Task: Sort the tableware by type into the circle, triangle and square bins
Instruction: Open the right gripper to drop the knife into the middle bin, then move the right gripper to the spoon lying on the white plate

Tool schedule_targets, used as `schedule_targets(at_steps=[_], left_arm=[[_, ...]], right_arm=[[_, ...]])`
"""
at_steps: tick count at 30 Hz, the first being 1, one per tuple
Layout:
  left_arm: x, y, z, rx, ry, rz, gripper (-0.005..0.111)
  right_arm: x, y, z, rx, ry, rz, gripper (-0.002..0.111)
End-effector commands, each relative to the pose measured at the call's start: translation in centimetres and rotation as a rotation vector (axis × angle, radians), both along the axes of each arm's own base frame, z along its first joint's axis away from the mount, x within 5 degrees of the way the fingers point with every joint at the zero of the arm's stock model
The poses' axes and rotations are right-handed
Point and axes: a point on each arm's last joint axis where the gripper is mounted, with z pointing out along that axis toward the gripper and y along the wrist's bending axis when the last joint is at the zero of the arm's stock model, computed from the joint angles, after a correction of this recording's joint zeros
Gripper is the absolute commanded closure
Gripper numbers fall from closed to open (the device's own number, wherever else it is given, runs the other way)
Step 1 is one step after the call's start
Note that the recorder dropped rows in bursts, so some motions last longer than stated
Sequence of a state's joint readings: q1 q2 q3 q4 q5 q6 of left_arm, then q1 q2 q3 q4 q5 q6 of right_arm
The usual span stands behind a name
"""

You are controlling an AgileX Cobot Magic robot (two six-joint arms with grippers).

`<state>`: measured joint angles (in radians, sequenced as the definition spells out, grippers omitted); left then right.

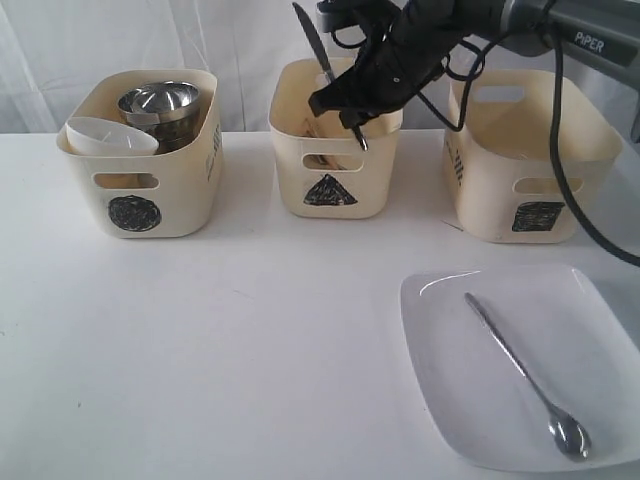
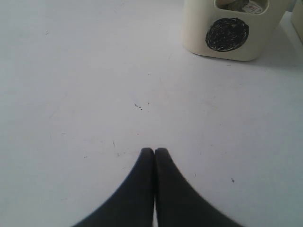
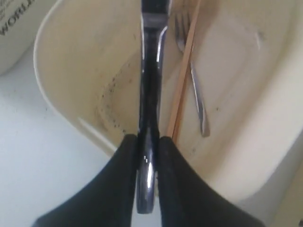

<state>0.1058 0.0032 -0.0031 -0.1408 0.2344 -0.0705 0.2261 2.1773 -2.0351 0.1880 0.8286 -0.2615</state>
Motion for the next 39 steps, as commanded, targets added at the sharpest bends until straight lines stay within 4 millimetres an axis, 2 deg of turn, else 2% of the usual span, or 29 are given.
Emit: schedule_targets(at_steps=[1, 6, 9, 14, 19, 26, 31, 33, 37, 39], left_arm=[[0.0, 0.0, 0.0, -0.013, -0.007, 0.0, 0.107], [0.0, 0.0, 0.0, -0.013, -0.007, 0.0, 0.107], [0.0, 0.0, 0.0, -0.013, -0.007, 0.0, 0.107], [0.0, -0.1, 0.0, -0.021, -0.008, -0.001, 0.107], [0.0, -0.1, 0.0, -0.027, -0.009, -0.001, 0.107], [0.0, -0.1, 0.0, -0.029, -0.009, -0.001, 0.107], [0.0, -0.1, 0.0, -0.029, -0.009, -0.001, 0.107], [0.0, -0.1, 0.0, -0.031, -0.009, -0.002, 0.107], [0.0, -0.1, 0.0, -0.031, -0.009, -0.002, 0.107], [0.0, -0.1, 0.0, -0.031, -0.009, -0.002, 0.107]], right_arm=[[1.3, -0.1, 1.5, 0.057, -0.186, -0.045, 0.108], [2.8, -0.1, 1.3, 0.096, -0.334, -0.083, 0.108], [3.2, 0.0, 0.4, 0.095, -0.331, -0.086, 0.107], [3.4, 0.1, -1.6, 0.079, -0.263, -0.079, 0.089], [3.6, 0.1, -1.9, 0.075, -0.265, -0.08, 0.077], [3.0, 0.1, -1.0, 0.072, -0.247, -0.071, 0.077], [0.6, -0.3, 1.1, 0.01, -0.1, -0.023, 0.079], [-0.8, -0.9, 1.9, -0.072, -0.012, 0.002, 0.085], [-3.3, -3.1, 3.8, -0.268, 0.13, -0.069, 0.108], [-4.3, -4.4, 4.5, -0.346, 0.184, -0.171, 0.108]])
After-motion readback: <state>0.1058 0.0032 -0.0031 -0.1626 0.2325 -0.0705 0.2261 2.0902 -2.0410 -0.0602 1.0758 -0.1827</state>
